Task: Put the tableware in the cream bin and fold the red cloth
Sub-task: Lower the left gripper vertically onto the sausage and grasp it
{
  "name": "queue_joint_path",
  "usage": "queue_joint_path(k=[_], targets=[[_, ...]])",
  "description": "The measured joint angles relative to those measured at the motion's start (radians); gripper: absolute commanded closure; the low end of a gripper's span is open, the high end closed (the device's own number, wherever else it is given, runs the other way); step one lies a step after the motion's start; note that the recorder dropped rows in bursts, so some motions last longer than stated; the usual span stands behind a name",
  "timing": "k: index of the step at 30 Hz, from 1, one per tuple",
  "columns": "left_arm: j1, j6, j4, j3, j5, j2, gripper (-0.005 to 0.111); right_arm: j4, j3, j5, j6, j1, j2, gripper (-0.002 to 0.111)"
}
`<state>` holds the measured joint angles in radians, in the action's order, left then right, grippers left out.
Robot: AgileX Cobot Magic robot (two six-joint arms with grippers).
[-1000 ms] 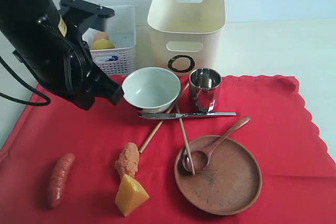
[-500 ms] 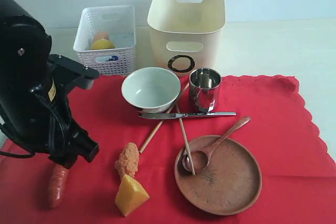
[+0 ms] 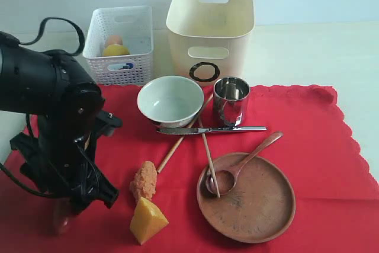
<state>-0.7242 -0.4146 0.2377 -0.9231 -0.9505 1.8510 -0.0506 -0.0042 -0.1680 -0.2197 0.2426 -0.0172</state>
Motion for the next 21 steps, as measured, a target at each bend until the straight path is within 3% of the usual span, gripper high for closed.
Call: queue_joint_path(k=[7, 21], targets=[[-0.004, 0.000, -0.010, -0.006, 0.001, 0.046, 0.107, 0.000, 0.000, 0.000, 0.000, 0.000, 0.000, 0.108], [-0.004, 0.005, -0.010, -0.036, -0.062, -0.017, 0.107, 0.000, 0.000, 0.000, 0.000, 0.000, 0.000, 0.108]])
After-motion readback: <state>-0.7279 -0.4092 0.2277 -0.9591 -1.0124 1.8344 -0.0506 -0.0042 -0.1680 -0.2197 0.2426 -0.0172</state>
